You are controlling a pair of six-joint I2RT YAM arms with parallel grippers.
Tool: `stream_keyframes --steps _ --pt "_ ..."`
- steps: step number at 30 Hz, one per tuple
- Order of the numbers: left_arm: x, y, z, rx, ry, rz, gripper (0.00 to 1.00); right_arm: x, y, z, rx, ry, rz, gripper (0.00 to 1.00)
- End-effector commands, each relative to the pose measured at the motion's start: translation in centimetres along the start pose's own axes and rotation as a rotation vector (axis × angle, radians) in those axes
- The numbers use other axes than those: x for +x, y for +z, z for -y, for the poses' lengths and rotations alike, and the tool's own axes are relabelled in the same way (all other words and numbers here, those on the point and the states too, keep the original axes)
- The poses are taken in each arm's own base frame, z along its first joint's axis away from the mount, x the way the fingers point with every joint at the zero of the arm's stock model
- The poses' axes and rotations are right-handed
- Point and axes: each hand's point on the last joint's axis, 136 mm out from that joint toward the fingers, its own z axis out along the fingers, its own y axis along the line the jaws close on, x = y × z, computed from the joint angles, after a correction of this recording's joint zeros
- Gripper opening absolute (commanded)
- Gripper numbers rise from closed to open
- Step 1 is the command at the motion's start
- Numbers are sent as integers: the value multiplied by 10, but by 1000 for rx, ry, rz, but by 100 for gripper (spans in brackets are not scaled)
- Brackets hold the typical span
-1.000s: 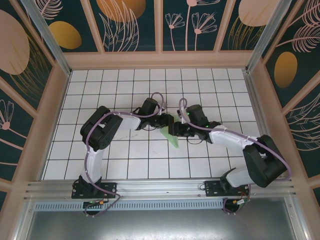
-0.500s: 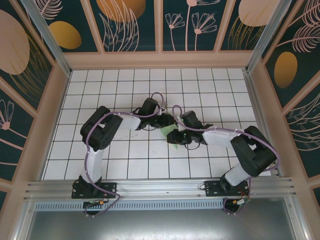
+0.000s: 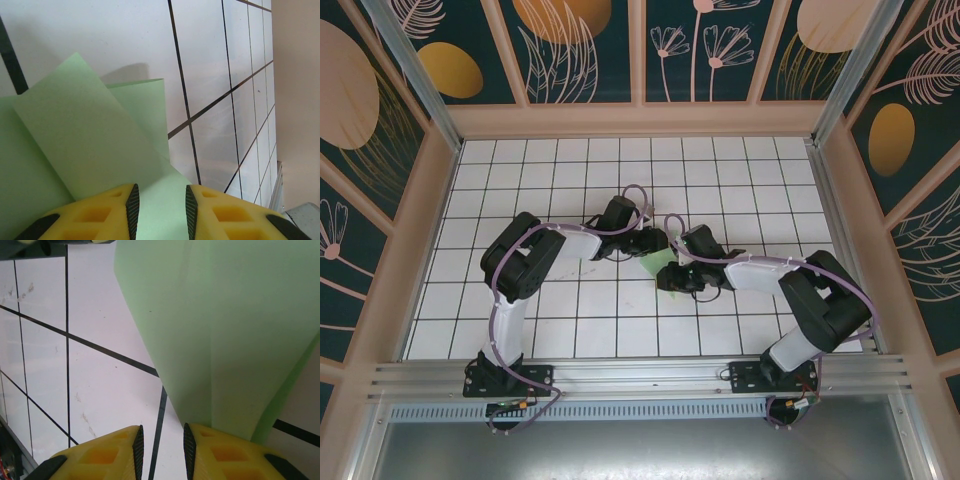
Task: Fold a paper plane with a square sheet of paper (fold left side to right side)
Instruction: Fourth fold the wing at the center of the table.
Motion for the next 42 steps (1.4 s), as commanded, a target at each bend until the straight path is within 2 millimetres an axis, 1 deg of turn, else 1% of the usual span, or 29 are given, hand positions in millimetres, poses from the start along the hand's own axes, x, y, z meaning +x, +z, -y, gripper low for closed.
stream_keyframes --steps 1,15,22,27,36,38,42 --pt "35 8 -65 -206 -96 -76 35 14 0 17 69 5 -40 31" --pt "35 9 -68 -219 -95 -78 35 15 -8 21 119 -11 -51 31" --pt "36 10 -73 -233 -98 -79 35 18 -13 32 194 -15 -71 31" --pt "37 11 -75 -239 -99 -78 35 24 -14 39 225 -3 -90 30" --pt "37 13 -79 -251 -103 -79 35 28 -25 48 290 4 -86 24" --pt "37 13 -80 -252 -104 -78 35 30 -27 49 299 3 -92 22" --pt "37 12 -79 -252 -104 -77 35 25 -32 46 304 -11 -78 18"
